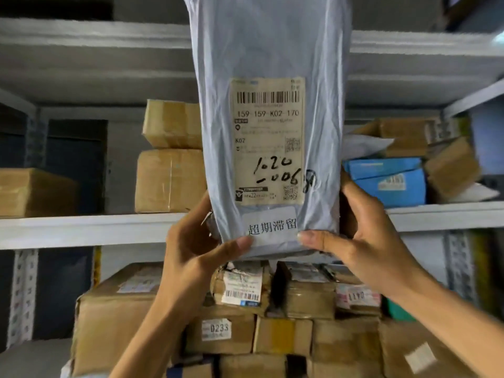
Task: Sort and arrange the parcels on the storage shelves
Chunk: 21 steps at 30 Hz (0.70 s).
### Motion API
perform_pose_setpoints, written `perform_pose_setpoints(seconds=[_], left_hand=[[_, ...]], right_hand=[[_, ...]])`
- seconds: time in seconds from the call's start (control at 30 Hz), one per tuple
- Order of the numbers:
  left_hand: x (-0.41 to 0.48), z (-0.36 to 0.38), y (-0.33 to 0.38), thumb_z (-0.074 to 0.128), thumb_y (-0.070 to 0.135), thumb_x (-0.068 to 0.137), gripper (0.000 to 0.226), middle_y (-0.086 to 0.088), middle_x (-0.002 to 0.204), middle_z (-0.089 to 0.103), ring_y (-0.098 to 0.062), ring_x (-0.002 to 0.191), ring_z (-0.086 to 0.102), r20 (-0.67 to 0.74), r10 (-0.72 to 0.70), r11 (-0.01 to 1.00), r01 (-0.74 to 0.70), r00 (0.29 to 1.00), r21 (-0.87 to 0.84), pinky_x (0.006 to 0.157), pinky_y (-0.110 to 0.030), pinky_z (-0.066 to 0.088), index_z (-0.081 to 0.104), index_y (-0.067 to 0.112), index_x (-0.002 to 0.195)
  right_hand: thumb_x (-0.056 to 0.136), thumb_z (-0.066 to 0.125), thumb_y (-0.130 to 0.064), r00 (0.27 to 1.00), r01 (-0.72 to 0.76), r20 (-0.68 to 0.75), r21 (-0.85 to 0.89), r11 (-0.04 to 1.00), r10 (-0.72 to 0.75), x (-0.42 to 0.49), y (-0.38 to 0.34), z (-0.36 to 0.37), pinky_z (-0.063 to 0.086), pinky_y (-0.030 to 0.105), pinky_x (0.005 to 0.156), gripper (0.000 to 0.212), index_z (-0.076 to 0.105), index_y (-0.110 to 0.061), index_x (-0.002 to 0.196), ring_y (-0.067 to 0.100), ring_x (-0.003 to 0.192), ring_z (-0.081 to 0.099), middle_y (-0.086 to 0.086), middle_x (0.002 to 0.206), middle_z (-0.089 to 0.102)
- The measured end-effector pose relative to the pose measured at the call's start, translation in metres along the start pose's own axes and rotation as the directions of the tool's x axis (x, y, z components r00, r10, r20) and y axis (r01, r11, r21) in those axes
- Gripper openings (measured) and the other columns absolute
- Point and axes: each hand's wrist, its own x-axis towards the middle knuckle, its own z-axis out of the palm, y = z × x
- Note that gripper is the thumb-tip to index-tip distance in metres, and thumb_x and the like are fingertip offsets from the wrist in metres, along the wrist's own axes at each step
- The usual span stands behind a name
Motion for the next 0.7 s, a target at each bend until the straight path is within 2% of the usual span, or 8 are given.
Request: perform_pose_setpoints(seconds=[0.1,0.23,0.3,0.4,0.5,0.7], left_hand=[[0.012,0.039,-0.020,0.075,-0.004,0.068,0.067,-0.009,0.127,0.064,-0.030,0.119,0.059,0.050,-0.008,0.996,0.012,0.999,-0.083,0.096,-0.051,0.050,0.056,0.011,0.131],[0.022,0.098,-0.043,0.071,-0.009,0.071,0.065,-0.006,0.127,0.064,-0.026,0.118,0.061,0.133,-0.006,0.973,0.037,0.991,-0.226,0.090,-0.039,0.054,0.055,0.010,0.131],[0.024,0.130,-0.052,0.069,-0.010,0.072,0.063,-0.005,0.126,0.065,-0.024,0.117,0.061,0.186,0.007,0.961,0.045,0.983,-0.274,0.089,-0.037,0.055,0.056,0.011,0.130],[0.026,0.180,-0.066,0.067,-0.011,0.072,0.064,-0.004,0.127,0.064,-0.022,0.119,0.060,0.266,0.014,0.922,0.090,0.964,-0.376,0.092,-0.041,0.054,0.054,0.012,0.131],[0.020,0.237,-0.078,0.073,-0.010,0.071,0.069,-0.004,0.129,0.063,-0.022,0.121,0.058,0.339,0.037,0.874,0.134,0.940,-0.468,0.094,-0.040,0.053,0.052,0.010,0.134],[-0.017,0.374,-0.076,0.072,-0.014,0.069,0.075,-0.003,0.130,0.063,-0.019,0.122,0.058,0.479,0.109,0.692,0.280,0.871,-0.666,0.091,-0.030,0.054,0.049,0.009,0.137]], right_hand=[[0.068,0.077,-0.012,0.997,-0.025,-0.069,-0.101,0.995,0.018,-0.013,-0.005,-0.039,0.044,0.038,0.105,0.085,0.039,-0.023,0.144,0.006,0.126,0.052,-0.014,0.133,0.058],[0.073,0.078,0.002,0.987,-0.084,-0.153,-0.225,0.971,0.049,-0.035,-0.015,-0.091,0.045,0.043,0.105,0.079,0.044,-0.030,0.137,0.005,0.123,0.054,-0.016,0.129,0.060],[0.072,0.076,0.002,0.977,-0.122,-0.204,-0.288,0.950,0.063,-0.050,-0.022,-0.114,0.044,0.044,0.105,0.079,0.045,-0.034,0.134,0.004,0.123,0.054,-0.018,0.128,0.060],[0.070,0.078,-0.002,0.953,-0.189,-0.293,-0.376,0.907,0.078,-0.078,-0.033,-0.150,0.045,0.039,0.106,0.085,0.040,-0.025,0.142,0.006,0.126,0.052,-0.016,0.132,0.058],[0.072,0.077,0.005,0.921,-0.261,-0.382,-0.471,0.843,0.072,-0.112,-0.052,-0.186,0.045,0.034,0.105,0.085,0.040,-0.022,0.142,0.006,0.126,0.053,-0.014,0.132,0.059],[0.075,0.073,0.010,0.831,-0.458,-0.553,-0.608,0.648,0.068,-0.195,-0.113,-0.250,0.048,0.032,0.101,0.088,0.035,-0.030,0.144,0.001,0.123,0.053,-0.021,0.131,0.058]])
